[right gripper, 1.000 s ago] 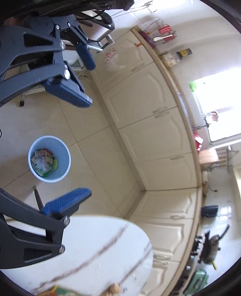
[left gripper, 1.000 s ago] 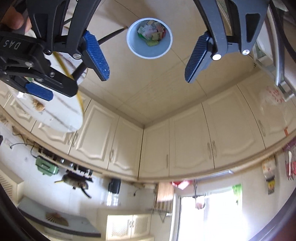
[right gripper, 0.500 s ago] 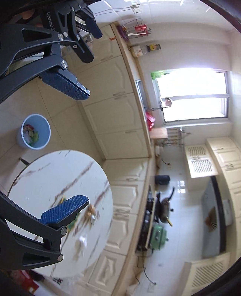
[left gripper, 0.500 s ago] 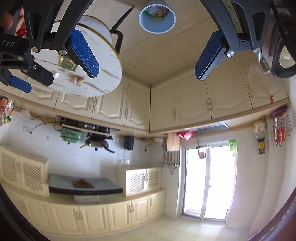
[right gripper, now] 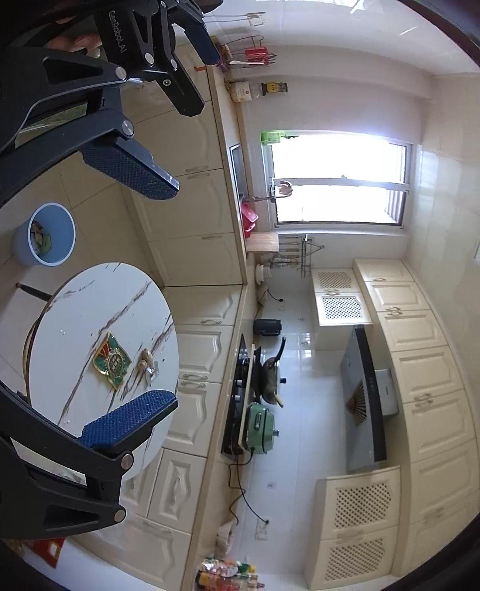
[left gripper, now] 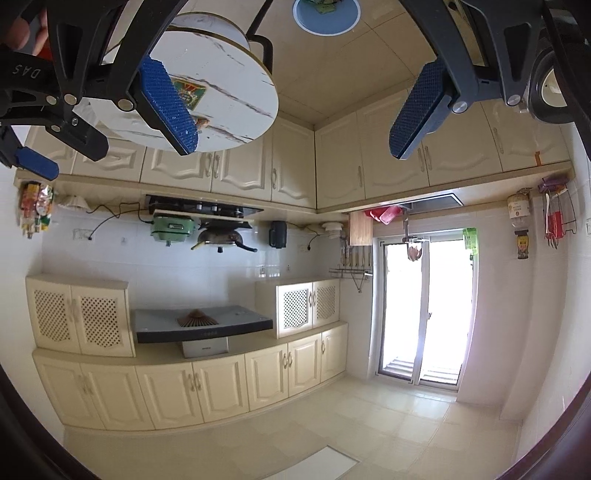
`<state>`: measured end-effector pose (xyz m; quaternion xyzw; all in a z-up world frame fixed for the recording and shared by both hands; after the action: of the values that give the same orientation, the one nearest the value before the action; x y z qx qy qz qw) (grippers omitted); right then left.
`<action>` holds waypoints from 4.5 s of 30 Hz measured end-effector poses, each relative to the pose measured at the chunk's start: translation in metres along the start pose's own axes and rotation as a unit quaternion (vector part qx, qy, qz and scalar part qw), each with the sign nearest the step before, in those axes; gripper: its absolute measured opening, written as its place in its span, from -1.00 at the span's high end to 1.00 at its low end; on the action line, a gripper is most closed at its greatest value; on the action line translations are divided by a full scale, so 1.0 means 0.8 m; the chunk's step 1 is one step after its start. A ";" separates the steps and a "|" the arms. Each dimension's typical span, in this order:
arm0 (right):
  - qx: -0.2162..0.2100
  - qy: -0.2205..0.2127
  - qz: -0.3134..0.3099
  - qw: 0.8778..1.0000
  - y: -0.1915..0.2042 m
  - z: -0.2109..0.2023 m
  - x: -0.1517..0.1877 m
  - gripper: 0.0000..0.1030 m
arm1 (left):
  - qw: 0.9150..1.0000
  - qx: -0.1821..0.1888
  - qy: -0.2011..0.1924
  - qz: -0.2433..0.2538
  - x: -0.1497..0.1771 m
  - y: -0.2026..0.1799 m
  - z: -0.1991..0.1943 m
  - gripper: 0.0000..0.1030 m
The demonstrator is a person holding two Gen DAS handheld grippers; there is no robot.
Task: Collect trash
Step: 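Move both tools back toward the table, then grasp the clear plastic wrap with the right gripper, then grasp the ginger root with the left gripper while the right holds the plastic wrap, then carry the ginger and plastic wrap over the blue bin and open both grippers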
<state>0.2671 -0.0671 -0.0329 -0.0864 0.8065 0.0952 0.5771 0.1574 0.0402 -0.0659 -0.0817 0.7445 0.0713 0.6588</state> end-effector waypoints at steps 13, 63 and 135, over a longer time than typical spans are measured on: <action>0.012 -0.012 0.009 1.000 -0.019 -0.016 -0.003 -1.00 | 1.000 0.009 -0.012 0.008 0.033 -0.004 -0.051 -0.99; 0.087 0.349 0.054 0.932 -0.488 0.390 0.269 -1.00 | 0.914 0.173 0.335 0.149 0.113 -0.360 0.617 -0.98; -0.220 0.377 0.028 0.899 0.151 0.561 0.401 0.37 | 0.902 -0.011 0.431 -0.007 0.339 0.194 0.535 0.72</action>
<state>0.5446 0.1539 -0.4722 -0.2182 0.9244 0.2462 0.1930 0.5062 0.2756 -0.3877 -0.1165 0.9543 0.0328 0.2732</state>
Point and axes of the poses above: each gripper's, at about its wrist camera, not at the fingertips, and z roughly the way its jaws point, y to its left, x to its underside, the point moved 9 cm from there along z, roughly the way its jaws point, and after that the axes turned 10 degrees about -x, right-handed, at the moved point
